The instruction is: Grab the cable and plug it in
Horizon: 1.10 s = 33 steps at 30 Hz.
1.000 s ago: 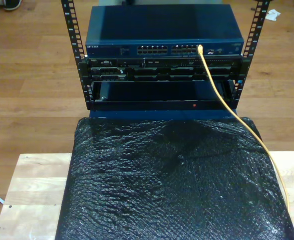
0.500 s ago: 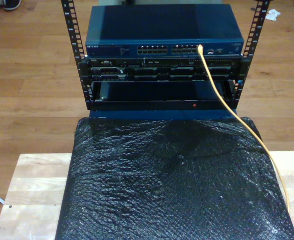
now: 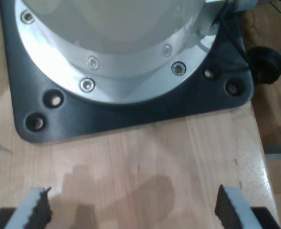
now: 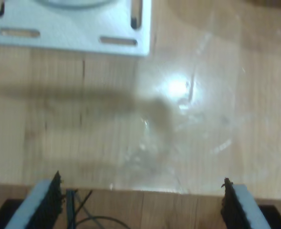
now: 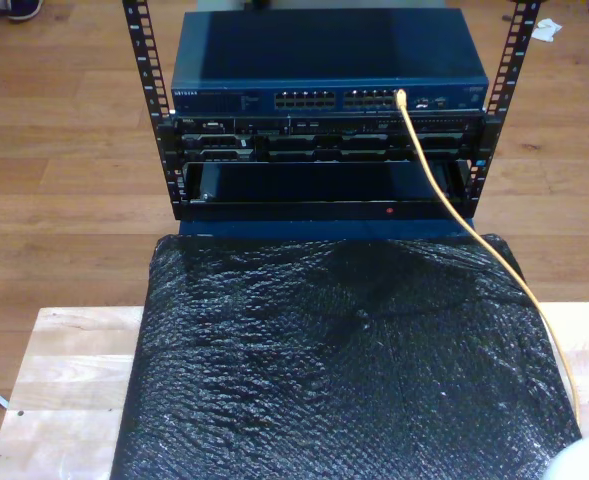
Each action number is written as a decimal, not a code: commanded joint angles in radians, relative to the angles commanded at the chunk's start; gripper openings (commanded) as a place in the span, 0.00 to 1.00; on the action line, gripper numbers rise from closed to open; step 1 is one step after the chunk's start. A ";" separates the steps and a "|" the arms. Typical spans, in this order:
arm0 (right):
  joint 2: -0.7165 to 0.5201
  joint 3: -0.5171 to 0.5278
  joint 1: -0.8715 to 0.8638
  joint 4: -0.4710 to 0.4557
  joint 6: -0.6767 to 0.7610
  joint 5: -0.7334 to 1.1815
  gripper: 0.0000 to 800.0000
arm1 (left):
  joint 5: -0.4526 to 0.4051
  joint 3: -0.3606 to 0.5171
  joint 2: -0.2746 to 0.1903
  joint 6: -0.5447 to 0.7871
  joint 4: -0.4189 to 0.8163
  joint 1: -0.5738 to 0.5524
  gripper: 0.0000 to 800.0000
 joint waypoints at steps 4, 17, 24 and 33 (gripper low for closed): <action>0.002 0.012 -0.009 0.000 -0.006 -0.009 0.99 | 0.000 0.000 0.000 0.000 0.000 -0.002 1.00; 0.018 0.107 -0.011 0.000 -0.006 -0.186 1.00 | 0.000 0.000 0.000 0.000 0.000 0.000 1.00; 0.066 0.141 -0.012 0.002 -0.008 -0.256 1.00 | 0.000 0.000 0.000 0.000 0.000 -0.002 1.00; 0.084 0.158 -0.017 0.005 -0.118 -0.313 0.99 | 0.000 0.000 0.000 0.000 0.000 0.000 1.00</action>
